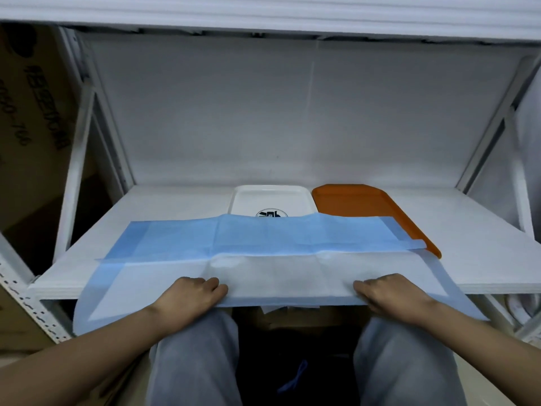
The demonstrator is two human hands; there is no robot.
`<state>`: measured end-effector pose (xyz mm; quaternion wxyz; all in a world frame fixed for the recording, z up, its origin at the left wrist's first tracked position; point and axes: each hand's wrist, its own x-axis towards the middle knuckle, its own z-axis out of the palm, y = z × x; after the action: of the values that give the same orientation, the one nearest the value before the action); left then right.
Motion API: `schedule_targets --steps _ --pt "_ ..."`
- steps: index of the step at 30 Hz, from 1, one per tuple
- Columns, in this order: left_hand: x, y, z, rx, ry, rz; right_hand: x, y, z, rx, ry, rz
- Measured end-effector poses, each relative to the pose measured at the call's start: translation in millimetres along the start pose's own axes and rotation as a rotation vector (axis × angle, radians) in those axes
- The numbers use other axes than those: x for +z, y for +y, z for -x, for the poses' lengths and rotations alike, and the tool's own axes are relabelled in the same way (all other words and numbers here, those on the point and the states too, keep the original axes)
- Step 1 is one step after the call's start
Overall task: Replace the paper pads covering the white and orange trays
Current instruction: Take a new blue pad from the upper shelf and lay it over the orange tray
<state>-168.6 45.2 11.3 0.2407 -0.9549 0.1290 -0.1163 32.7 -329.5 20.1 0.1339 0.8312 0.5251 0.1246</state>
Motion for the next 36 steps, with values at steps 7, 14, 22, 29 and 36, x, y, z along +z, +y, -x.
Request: schedule_targets --steps 7,14,22,29,36 --pt "-1 1 2 0.162 -0.007 0.015 -10 -6 5 0.053 -0.216 -0.330" --pt "-3 3 5 0.298 0.082 0.013 -6 -18 -13 0.052 -0.047 -0.324" --pt "-4 8 12 0.084 -0.053 0.141 10 -40 -35 0.022 -0.273 -0.312" --pt "-10 -20 -51 -0.179 -0.032 0.166 -9 -39 -98 0.103 -0.090 -0.313" --pt "41 -39 -130 -0.480 -0.256 0.521 8 -24 -183 0.272 -0.160 -0.348"
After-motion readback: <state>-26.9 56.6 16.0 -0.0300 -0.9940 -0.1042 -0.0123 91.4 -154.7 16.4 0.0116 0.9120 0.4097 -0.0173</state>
